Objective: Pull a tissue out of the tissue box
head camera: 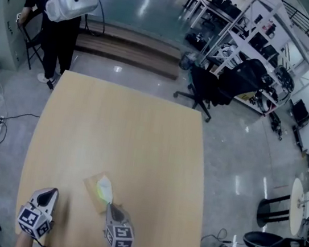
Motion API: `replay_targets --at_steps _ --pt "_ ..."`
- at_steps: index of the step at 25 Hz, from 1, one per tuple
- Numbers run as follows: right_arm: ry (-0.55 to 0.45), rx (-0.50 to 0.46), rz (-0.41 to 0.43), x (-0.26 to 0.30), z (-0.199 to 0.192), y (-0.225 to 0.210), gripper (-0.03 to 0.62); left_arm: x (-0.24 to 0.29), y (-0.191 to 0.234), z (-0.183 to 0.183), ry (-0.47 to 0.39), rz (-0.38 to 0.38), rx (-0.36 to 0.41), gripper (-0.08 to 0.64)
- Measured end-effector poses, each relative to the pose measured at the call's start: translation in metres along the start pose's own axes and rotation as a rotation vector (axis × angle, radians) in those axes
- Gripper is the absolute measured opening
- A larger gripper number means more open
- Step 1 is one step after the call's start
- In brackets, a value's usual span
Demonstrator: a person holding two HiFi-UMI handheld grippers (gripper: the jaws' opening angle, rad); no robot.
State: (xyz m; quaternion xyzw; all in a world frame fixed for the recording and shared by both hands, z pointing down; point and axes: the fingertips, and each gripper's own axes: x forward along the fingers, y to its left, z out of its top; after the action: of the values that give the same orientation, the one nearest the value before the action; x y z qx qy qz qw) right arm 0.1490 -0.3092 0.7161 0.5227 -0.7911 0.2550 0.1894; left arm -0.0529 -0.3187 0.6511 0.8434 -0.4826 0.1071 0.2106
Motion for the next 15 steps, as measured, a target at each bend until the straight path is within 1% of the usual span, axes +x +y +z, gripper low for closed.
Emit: replay_targets --at_steps 15 --pt "-0.048 -0.018 -0.009 -0.014 0.019 0.008 0.008 -0.008 -0.003 0.017 -0.03 -0.014 0.015 0.008"
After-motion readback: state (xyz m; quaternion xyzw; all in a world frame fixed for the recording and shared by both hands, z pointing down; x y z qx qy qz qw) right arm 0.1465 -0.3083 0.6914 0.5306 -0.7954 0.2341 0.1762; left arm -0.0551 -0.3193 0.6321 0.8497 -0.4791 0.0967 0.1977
